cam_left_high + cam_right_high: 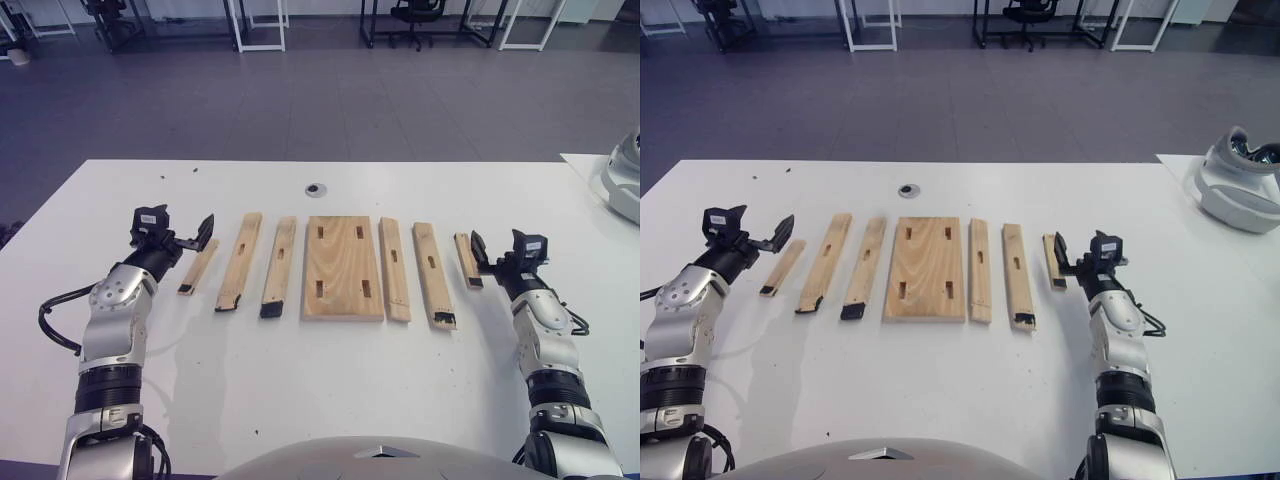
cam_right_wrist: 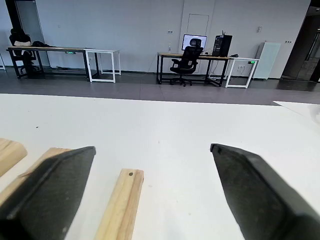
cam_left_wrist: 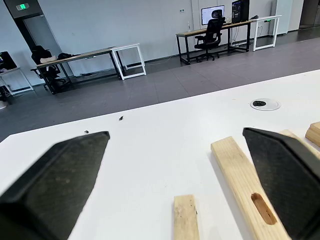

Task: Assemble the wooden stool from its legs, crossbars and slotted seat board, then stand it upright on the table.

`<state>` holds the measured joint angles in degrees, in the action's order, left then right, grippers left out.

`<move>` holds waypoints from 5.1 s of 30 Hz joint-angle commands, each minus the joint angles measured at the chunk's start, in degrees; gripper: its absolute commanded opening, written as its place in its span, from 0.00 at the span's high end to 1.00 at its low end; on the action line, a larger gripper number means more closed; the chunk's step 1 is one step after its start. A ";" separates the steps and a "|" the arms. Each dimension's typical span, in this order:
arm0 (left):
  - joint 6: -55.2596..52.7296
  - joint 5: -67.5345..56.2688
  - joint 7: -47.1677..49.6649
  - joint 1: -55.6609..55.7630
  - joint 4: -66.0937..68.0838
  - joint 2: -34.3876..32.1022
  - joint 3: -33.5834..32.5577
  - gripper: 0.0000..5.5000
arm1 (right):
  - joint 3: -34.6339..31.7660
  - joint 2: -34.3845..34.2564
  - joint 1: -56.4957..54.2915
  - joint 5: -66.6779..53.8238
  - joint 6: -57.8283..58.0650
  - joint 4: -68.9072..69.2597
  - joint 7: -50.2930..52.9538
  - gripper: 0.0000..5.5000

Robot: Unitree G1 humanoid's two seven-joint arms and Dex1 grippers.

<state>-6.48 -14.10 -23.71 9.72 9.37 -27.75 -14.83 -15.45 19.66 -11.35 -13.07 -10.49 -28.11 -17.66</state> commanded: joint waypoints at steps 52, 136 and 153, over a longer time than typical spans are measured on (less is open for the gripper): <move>-5.97 -1.72 -3.38 -7.00 5.17 -0.56 -2.24 0.77 | -1.38 2.05 -9.81 -2.34 1.24 -6.17 -2.71 0.22; 12.23 5.66 -5.16 0.35 -9.50 7.38 13.27 0.32 | 2.72 -16.57 -2.34 -20.91 33.75 27.64 8.92 0.93; 12.89 5.73 -5.32 0.18 -8.71 7.72 13.63 0.32 | 2.44 -17.08 -2.33 -16.51 30.81 26.23 9.28 0.93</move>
<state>5.78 -8.79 -29.23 10.13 0.01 -20.22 -1.35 -13.27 1.93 -13.17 -31.15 20.55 -1.27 -8.75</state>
